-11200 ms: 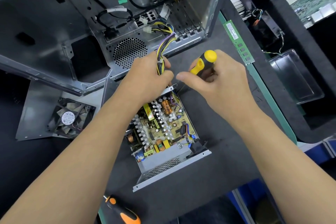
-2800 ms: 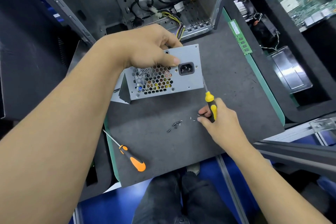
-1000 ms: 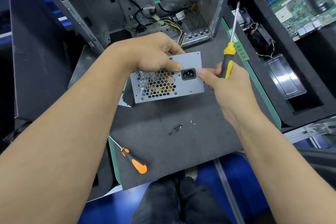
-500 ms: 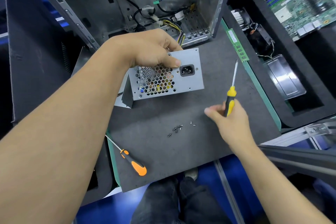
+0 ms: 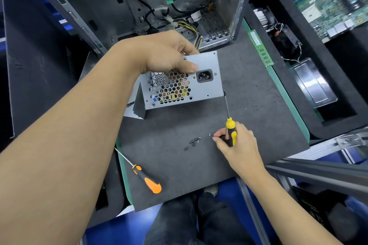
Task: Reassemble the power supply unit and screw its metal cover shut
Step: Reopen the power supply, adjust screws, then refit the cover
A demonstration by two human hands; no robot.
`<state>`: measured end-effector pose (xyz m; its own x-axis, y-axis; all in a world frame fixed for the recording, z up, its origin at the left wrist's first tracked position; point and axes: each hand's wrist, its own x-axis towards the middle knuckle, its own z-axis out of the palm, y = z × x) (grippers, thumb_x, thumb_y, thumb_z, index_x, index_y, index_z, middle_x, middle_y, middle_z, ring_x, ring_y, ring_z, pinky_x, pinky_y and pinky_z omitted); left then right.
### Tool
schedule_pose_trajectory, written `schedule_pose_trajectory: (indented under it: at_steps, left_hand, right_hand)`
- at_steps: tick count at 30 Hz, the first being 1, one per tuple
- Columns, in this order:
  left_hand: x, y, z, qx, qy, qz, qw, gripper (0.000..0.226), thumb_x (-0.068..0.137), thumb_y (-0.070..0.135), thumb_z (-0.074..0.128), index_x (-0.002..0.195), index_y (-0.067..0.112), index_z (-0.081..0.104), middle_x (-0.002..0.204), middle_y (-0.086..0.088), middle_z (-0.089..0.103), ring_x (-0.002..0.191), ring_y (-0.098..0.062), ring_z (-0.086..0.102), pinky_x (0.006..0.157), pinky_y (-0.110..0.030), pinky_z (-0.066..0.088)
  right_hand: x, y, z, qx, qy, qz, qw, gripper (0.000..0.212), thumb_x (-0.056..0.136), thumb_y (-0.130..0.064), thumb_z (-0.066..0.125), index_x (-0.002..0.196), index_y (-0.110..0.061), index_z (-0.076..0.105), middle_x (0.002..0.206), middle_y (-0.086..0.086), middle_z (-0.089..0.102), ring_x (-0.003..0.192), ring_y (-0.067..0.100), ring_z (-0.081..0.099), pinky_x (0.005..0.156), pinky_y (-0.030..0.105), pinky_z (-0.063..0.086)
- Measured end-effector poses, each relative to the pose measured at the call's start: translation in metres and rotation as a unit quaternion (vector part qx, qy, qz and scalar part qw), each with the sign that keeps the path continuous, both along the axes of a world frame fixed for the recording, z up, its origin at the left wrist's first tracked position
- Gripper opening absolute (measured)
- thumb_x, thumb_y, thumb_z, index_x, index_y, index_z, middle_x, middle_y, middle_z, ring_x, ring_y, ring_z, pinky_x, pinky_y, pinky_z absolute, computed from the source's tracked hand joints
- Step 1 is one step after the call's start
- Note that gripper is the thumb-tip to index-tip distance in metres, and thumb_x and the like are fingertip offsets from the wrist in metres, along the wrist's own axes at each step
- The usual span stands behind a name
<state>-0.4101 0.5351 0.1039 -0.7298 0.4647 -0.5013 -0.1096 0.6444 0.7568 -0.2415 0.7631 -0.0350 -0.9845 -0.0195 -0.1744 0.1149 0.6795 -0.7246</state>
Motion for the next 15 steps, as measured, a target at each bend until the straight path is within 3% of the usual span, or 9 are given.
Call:
schedule_pose_trajectory:
  at_steps: [4, 8, 12, 15]
  left_hand:
    - [0.0, -0.001, 0.0, -0.002, 0.003, -0.001, 1.0, 0.016, 0.093, 0.009, 0.068, 0.103, 0.018, 0.076, 0.086, -0.006, 0.077, 0.074, -0.017, 0.067, 0.078, -0.044, 0.052]
    - [0.002, 0.0, 0.002, -0.004, 0.005, -0.003, 1.0, 0.014, 0.093, 0.011, 0.068, 0.101, 0.019, 0.076, 0.088, -0.007, 0.077, 0.077, -0.019, 0.068, 0.086, -0.055, 0.055]
    - [0.004, 0.001, 0.002, -0.007, 0.006, -0.002, 1.0, 0.016, 0.093, 0.011, 0.068, 0.1, 0.023, 0.076, 0.088, -0.005, 0.078, 0.08, -0.022, 0.068, 0.09, -0.06, 0.052]
    - [0.005, 0.001, 0.002, -0.005, 0.002, 0.0, 1.0, 0.016, 0.093, 0.01, 0.068, 0.101, 0.021, 0.076, 0.09, -0.009, 0.077, 0.082, -0.026, 0.067, 0.091, -0.064, 0.051]
  right_hand:
    - [0.0, 0.001, 0.001, -0.009, -0.012, -0.002, 1.0, 0.023, 0.087, -0.024, 0.07, 0.078, -0.031, 0.051, 0.083, -0.009, 0.061, 0.091, 0.001, 0.045, 0.074, 0.026, 0.037]
    - [0.0, 0.004, 0.003, -0.037, -0.038, -0.037, 0.998, 0.016, 0.087, -0.023, 0.069, 0.081, -0.022, 0.054, 0.08, -0.007, 0.059, 0.081, 0.013, 0.054, 0.07, 0.026, 0.044]
    - [-0.005, 0.0, 0.028, -0.155, 0.005, -0.157, 0.975, 0.023, 0.081, -0.017, 0.07, 0.076, -0.033, 0.055, 0.076, -0.007, 0.062, 0.066, 0.005, 0.056, 0.061, 0.014, 0.044]
    - [-0.023, -0.012, 0.065, -0.223, 0.1, -0.21, 0.947, 0.035, 0.079, -0.017, 0.069, 0.075, -0.049, 0.055, 0.081, -0.005, 0.067, 0.073, 0.015, 0.062, 0.071, 0.029, 0.049]
